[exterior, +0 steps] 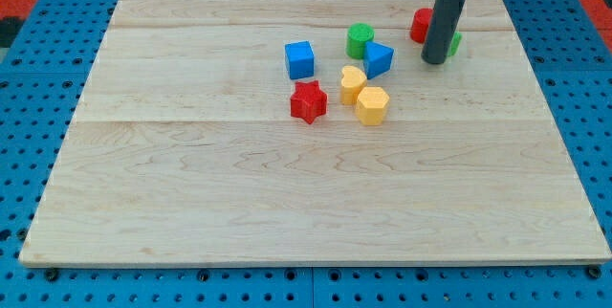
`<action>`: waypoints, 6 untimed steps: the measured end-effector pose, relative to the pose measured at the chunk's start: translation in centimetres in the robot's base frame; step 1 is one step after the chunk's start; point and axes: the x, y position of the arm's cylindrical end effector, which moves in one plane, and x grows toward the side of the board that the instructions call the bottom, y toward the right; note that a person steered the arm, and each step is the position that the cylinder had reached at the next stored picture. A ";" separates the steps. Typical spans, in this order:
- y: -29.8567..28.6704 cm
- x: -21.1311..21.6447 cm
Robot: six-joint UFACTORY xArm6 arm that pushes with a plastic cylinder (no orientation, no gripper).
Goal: Move the green star below to the red circle
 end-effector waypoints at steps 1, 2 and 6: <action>0.3 -1.7; 0.6 -0.4; 0.0 -4.4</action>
